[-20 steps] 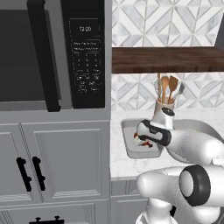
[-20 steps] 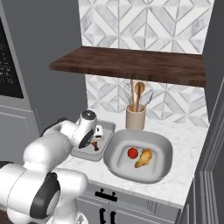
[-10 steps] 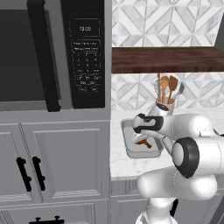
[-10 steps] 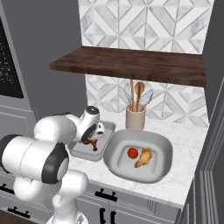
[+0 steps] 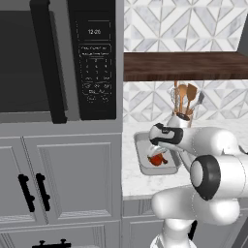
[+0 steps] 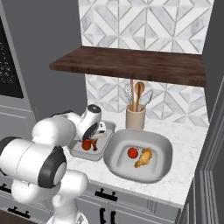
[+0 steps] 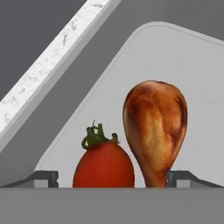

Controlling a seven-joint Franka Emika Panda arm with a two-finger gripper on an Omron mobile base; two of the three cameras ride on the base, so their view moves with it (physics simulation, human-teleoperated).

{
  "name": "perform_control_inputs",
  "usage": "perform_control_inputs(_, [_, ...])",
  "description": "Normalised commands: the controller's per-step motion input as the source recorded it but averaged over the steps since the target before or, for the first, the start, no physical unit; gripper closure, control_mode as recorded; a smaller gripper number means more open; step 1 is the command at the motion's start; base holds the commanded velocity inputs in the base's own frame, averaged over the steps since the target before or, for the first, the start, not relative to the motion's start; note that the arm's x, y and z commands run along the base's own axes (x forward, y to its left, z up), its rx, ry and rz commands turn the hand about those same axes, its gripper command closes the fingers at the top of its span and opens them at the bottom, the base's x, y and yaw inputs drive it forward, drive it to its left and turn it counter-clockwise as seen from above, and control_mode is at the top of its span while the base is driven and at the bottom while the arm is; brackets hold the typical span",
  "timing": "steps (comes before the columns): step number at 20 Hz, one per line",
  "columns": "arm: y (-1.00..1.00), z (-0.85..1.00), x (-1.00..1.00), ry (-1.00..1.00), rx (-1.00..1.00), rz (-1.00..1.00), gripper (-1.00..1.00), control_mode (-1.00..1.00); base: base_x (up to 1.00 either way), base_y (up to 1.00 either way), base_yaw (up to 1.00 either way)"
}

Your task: Place one tomato and one chicken drumstick in each tupperware on the nearby counter, to pack two identical lunches.

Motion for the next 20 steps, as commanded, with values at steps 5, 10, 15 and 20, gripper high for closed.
perform_control_inputs(5, [-0.27, 0.17, -0.27, -0.10, 0.00, -0.01, -1.00, -1.00, 0.00, 0.00, 0.00])
perform_control_inputs(10, [0.00, 0.36, -0.30, -0.19, 0.00, 0.00, -1.00, -1.00, 0.00, 0.00, 0.00])
perform_control_inputs(15, [-0.03, 0.41, -0.33, -0.17, 0.00, 0.00, -1.00, -1.00, 0.00, 0.00, 0.00])
perform_control_inputs(20, [-0.01, 0.35, -0.57, -0.16, 0.00, 0.00, -1.00, -1.00, 0.00, 0.00, 0.00])
